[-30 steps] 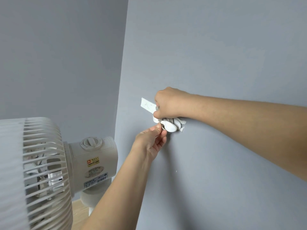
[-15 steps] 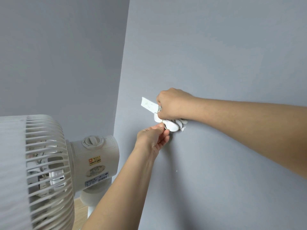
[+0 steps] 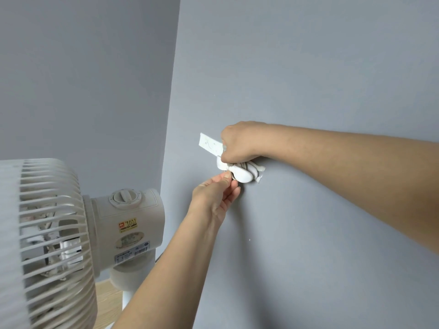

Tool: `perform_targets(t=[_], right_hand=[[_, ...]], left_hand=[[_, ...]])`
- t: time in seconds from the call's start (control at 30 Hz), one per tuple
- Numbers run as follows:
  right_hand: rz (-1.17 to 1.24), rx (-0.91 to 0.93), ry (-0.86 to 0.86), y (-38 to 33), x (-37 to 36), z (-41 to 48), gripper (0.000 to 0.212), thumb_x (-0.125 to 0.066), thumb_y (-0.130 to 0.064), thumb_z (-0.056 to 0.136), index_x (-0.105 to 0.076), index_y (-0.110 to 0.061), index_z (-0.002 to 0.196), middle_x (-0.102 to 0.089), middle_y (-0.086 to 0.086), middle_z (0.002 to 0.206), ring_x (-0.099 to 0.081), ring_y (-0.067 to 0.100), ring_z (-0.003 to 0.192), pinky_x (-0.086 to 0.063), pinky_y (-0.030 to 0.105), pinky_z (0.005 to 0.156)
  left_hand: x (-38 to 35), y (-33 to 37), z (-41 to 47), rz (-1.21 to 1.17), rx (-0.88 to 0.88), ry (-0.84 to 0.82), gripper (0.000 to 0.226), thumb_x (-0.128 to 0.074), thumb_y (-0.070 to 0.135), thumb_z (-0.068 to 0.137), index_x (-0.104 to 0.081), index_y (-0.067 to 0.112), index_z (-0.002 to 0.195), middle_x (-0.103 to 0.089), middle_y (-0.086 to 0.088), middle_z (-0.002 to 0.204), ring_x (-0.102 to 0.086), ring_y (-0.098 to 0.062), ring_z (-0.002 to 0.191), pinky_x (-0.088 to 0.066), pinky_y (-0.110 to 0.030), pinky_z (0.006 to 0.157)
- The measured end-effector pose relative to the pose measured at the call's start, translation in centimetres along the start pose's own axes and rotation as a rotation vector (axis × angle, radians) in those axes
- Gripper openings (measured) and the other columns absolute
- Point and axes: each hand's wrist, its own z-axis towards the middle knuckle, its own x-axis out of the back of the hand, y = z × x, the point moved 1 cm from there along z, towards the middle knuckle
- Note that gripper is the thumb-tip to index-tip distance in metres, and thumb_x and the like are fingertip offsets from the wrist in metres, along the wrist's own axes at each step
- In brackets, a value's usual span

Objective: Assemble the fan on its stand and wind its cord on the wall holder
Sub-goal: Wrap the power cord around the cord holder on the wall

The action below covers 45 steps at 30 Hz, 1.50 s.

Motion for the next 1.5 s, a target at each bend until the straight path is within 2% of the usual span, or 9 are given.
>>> perform_targets(t=[0.27, 0.4, 0.63, 0.8, 0.97, 1.17, 1.23, 1.37, 1.5], right_hand=[[-0.14, -0.043, 0.05, -1.4, -0.4, -0.3, 0.01, -0.051, -0.017, 0.089, -0.046, -0.014, 0.081, -0.049, 0.0, 0.074, -0.049, 0.018, 0.062, -0.035, 0.027, 0.054], [-0.291, -0.073, 0.07, -3.0, -0.7, -0.4, 0.011, -0.052, -0.017, 0.089, -0.041, -0.018, 0.091, -0.044, -0.001, 0.075, -0.051, 0.021, 0.078, -0.036, 0.03, 0.064], [-0.035, -0.098, -0.134, -1.2, 1.3, -0.5, 0.023, -0.057, -0.025, 0.09, -0.052, -0.011, 0.073, -0.045, 0.002, 0.056, -0.039, 0.017, 0.046, -0.029, 0.023, 0.042], [-0.088, -0.043, -0.115, -1.3, 1.9, -0.1, 0.021, -0.053, -0.023, 0.089, -0.061, -0.01, 0.074, -0.053, 0.001, 0.049, -0.044, 0.018, 0.044, -0.033, 0.022, 0.044], [-0.24, -0.073, -0.012, -1.0, 1.2, 0.5, 0.022, -0.053, -0.03, 0.09, -0.056, -0.014, 0.076, -0.054, 0.0, 0.068, -0.047, 0.018, 0.057, -0.031, 0.025, 0.05], [-0.299, -0.225, -0.223, -2.2, 1.0, 1.7, 0.058, -0.043, -0.024, 0.096, -0.052, -0.018, 0.039, -0.045, -0.006, 0.027, -0.041, 0.013, 0.049, -0.031, 0.026, 0.052], [-0.318, -0.227, -0.269, -2.4, 0.9, 2.0, 0.052, -0.04, -0.024, 0.099, -0.05, -0.016, 0.049, -0.041, -0.005, 0.023, -0.04, 0.013, 0.048, -0.031, 0.027, 0.052], [-0.316, -0.129, -0.179, -2.1, 1.1, 1.6, 0.039, -0.049, -0.029, 0.097, -0.049, -0.013, 0.062, -0.05, -0.003, 0.037, -0.041, 0.015, 0.05, -0.029, 0.027, 0.048], [-0.101, 0.036, -0.108, -0.5, 1.4, 0.8, 0.016, -0.059, -0.032, 0.094, -0.057, -0.016, 0.091, -0.064, 0.004, 0.088, -0.055, 0.022, 0.073, -0.039, 0.027, 0.059]], left_hand=[[-0.3, 0.4, -0.1, 0.059, 0.034, 0.041, 0.006, -0.056, -0.002, 0.091, -0.061, -0.001, 0.087, -0.059, -0.008, 0.066, -0.056, -0.01, 0.052, -0.058, -0.025, 0.051], [-0.6, 0.8, -0.8, 0.106, 0.029, 0.079, 0.004, -0.055, -0.004, 0.09, -0.058, -0.002, 0.089, -0.054, -0.007, 0.063, -0.052, -0.013, 0.055, -0.06, -0.027, 0.056], [-0.2, 0.1, -1.8, 0.117, -0.12, 0.129, 0.009, -0.063, 0.01, 0.089, -0.059, 0.01, 0.082, -0.061, -0.004, 0.068, -0.055, -0.012, 0.048, -0.054, -0.019, 0.048], [-0.2, 0.0, -1.9, 0.133, -0.176, 0.102, 0.009, -0.062, 0.011, 0.09, -0.061, 0.009, 0.082, -0.06, -0.003, 0.07, -0.055, -0.009, 0.048, -0.055, -0.018, 0.05], [-0.2, -0.4, -1.6, 0.161, -0.237, 0.099, 0.006, -0.061, 0.007, 0.09, -0.063, 0.006, 0.085, -0.06, -0.004, 0.068, -0.054, -0.007, 0.041, -0.054, -0.018, 0.05], [-0.3, -0.9, -1.4, 0.343, -0.347, 0.172, 0.006, -0.06, 0.01, 0.09, -0.065, 0.01, 0.085, -0.063, -0.007, 0.068, -0.057, -0.007, 0.039, -0.052, -0.015, 0.049], [-0.3, -1.0, -1.3, 0.435, -0.409, 0.205, 0.009, -0.061, 0.014, 0.09, -0.065, 0.015, 0.081, -0.065, -0.008, 0.065, -0.057, -0.004, 0.037, -0.047, -0.01, 0.046], [0.2, -0.8, -1.0, 0.393, -0.359, 0.157, 0.007, -0.062, 0.014, 0.089, -0.066, 0.009, 0.088, -0.063, -0.003, 0.064, -0.056, -0.006, 0.038, -0.053, -0.017, 0.053], [0.3, -1.0, -1.1, 0.258, -0.305, 0.118, 0.01, -0.064, 0.01, 0.089, -0.065, 0.001, 0.094, -0.059, -0.002, 0.066, -0.054, -0.009, 0.041, -0.054, -0.021, 0.05]])
